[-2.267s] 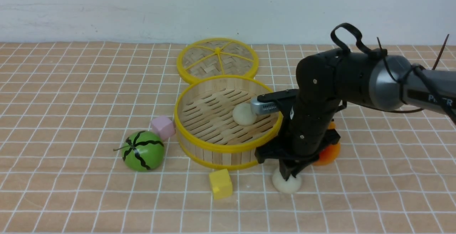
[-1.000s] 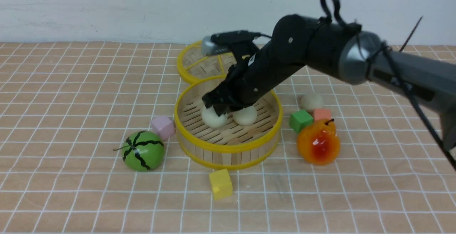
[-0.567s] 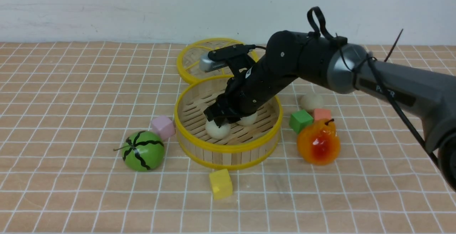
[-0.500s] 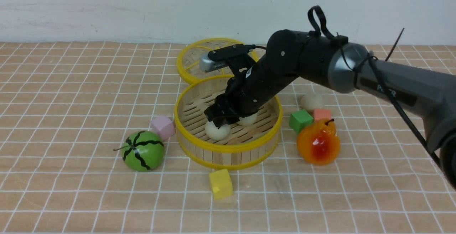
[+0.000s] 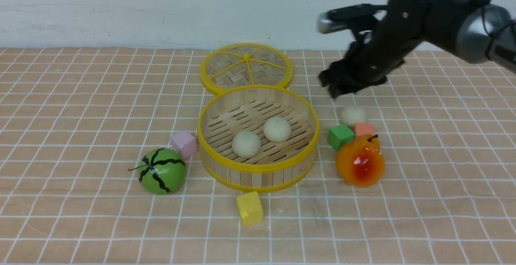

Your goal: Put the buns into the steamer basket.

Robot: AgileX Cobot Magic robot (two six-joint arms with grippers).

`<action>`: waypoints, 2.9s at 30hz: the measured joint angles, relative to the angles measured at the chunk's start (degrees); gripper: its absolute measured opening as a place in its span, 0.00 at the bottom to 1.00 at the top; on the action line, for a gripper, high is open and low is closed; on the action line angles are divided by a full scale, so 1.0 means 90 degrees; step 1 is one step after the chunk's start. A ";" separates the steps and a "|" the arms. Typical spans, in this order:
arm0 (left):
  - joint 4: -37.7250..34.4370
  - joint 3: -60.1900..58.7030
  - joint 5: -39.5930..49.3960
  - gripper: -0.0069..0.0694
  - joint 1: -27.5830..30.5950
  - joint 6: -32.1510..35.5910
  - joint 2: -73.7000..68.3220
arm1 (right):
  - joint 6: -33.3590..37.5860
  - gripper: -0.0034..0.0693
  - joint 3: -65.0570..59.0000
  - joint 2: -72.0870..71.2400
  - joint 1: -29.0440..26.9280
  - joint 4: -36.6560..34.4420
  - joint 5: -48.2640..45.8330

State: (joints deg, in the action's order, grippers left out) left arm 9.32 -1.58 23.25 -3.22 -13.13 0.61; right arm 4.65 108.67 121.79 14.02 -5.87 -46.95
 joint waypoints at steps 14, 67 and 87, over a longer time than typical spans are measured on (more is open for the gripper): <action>0.0000 0.0000 0.0000 0.40 0.0000 0.0000 0.0000 | -0.0451 0.54 -0.0006 0.0956 -0.0545 -0.0162 0.1273; 0.0000 0.0000 0.0000 0.40 0.0000 0.0000 0.0000 | 0.1153 0.43 0.0567 0.1287 0.1173 -0.2310 0.1875; 0.0000 0.0000 0.0000 0.40 0.0000 0.0000 0.0000 | 0.0454 0.39 0.0459 -0.2020 -0.0357 -0.1171 -0.2020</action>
State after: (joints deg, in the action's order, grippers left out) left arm 9.32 -1.58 23.25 -3.22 -13.13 0.61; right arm 8.74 112.80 103.62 10.81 -16.40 -65.13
